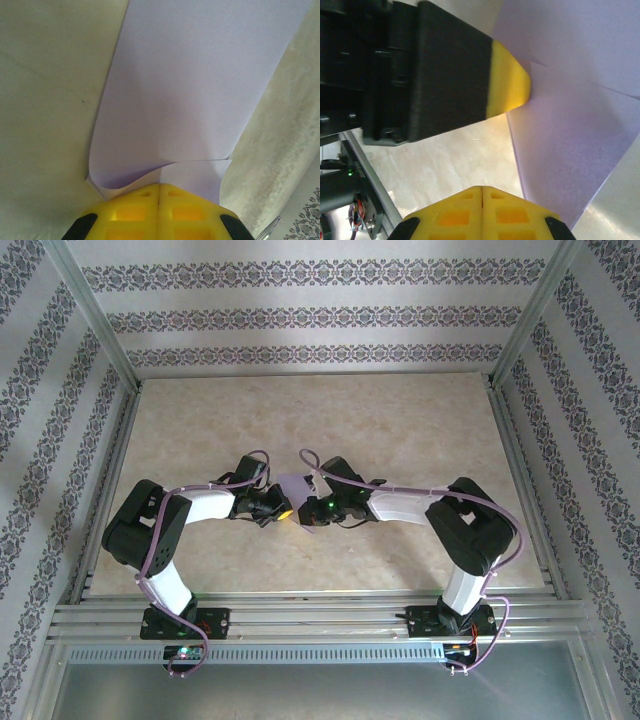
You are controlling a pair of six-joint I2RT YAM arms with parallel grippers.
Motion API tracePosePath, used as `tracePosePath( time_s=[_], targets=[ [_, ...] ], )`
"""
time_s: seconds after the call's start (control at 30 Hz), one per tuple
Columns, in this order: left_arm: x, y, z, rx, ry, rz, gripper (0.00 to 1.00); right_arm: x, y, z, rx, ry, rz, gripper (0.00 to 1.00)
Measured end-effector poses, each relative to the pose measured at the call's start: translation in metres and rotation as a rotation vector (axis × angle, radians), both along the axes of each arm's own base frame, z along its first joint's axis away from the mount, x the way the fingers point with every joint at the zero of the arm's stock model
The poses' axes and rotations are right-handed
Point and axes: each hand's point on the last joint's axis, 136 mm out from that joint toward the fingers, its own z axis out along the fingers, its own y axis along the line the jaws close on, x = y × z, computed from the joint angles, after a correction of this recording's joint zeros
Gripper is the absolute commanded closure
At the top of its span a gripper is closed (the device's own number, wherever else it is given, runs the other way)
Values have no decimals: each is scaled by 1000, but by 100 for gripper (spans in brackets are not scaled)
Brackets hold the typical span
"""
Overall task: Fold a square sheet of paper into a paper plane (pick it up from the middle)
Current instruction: Third fold the triangle at the center of the table.
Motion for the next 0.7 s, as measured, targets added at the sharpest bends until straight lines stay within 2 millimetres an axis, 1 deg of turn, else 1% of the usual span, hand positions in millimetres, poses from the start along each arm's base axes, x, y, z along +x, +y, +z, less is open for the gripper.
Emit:
tracePosePath(
  time_s=[0.13,0.33,0.53,0.7],
  targets=[
    [0,0,0,0,0,0,94,1,0,-11,-18,28,-7,100],
    [0,0,0,0,0,0,94,0,2,-15,-24,39,-7,100],
    [0,0,0,0,0,0,94,-3,1,-28,-49,67,-6,100],
    [0,0,0,1,1,0,94,-4,0,-31,-57,75,-6,100]
  ],
)
